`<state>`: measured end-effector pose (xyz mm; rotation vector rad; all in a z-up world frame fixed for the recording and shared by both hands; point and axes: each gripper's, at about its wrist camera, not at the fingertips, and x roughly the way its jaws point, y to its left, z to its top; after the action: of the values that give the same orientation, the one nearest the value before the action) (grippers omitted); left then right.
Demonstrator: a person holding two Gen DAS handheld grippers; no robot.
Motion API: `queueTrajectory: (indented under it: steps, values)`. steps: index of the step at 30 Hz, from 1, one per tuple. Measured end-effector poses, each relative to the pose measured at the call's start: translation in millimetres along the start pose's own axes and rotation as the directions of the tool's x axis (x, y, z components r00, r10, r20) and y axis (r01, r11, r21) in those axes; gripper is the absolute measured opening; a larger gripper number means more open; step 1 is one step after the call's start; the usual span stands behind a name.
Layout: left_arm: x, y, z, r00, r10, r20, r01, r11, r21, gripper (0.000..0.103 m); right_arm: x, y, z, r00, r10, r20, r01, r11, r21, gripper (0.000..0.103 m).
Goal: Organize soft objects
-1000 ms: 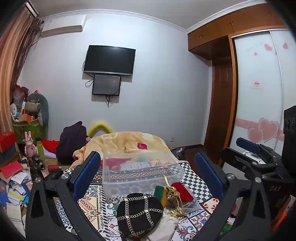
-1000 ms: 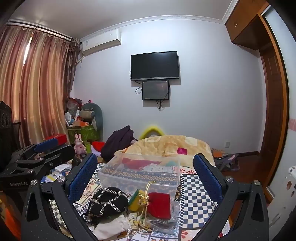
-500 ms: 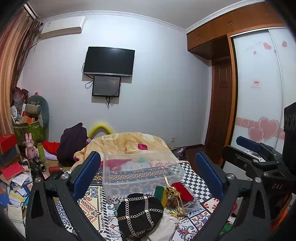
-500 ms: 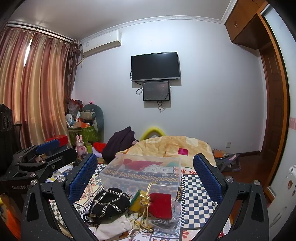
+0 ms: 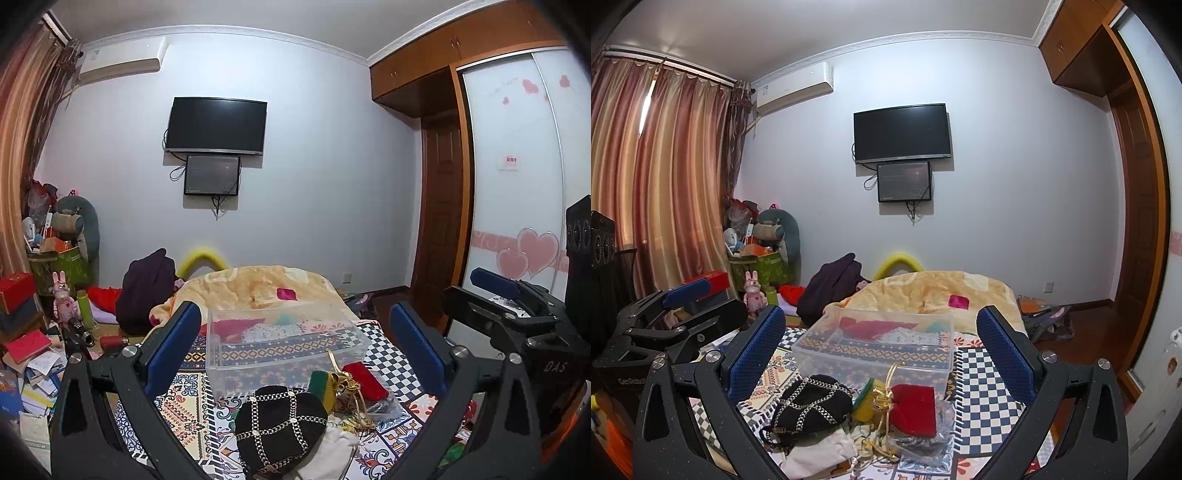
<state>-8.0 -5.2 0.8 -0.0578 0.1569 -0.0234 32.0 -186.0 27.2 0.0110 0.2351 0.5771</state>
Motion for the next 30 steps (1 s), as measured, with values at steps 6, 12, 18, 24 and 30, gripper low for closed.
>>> queueTrajectory:
  steps: [6, 12, 18, 24, 30]
  values:
    - [-1.0, -1.0, 0.6, 1.000, 0.001, 0.001, -0.001, 1.000, -0.005, 0.103, -0.8, 0.7, -0.9, 1.000, 0.003, 0.002, -0.003, 1.000, 0.000, 0.103]
    - [-1.0, -1.6, 0.8, 1.000, -0.002, -0.002, 0.002, 1.000, -0.005, 0.103, -1.8, 1.5, -1.7, 1.000, 0.004, 0.002, -0.004, 1.000, 0.000, 0.103]
    - [-0.6, -1.5, 2.1, 1.000, -0.004, -0.002, 0.004, 1.000, -0.008, 0.103, -3.6, 1.7, -0.1, 1.000, 0.005, 0.004, -0.005, 1.000, 0.000, 0.103]
    - [0.0, -0.9, 3.3, 1.000, -0.007, -0.003, 0.007, 1.000, -0.016, 0.103, -4.2, 1.4, 0.7, 1.000, 0.007, 0.004, -0.007, 1.000, 0.000, 0.103]
    - [-0.8, 1.4, 4.4, 1.000, -0.005, -0.001, 0.005, 1.000, -0.020, 0.103, -4.1, 0.9, 2.2, 1.000, 0.008, 0.010, -0.008, 1.000, -0.003, 0.103]
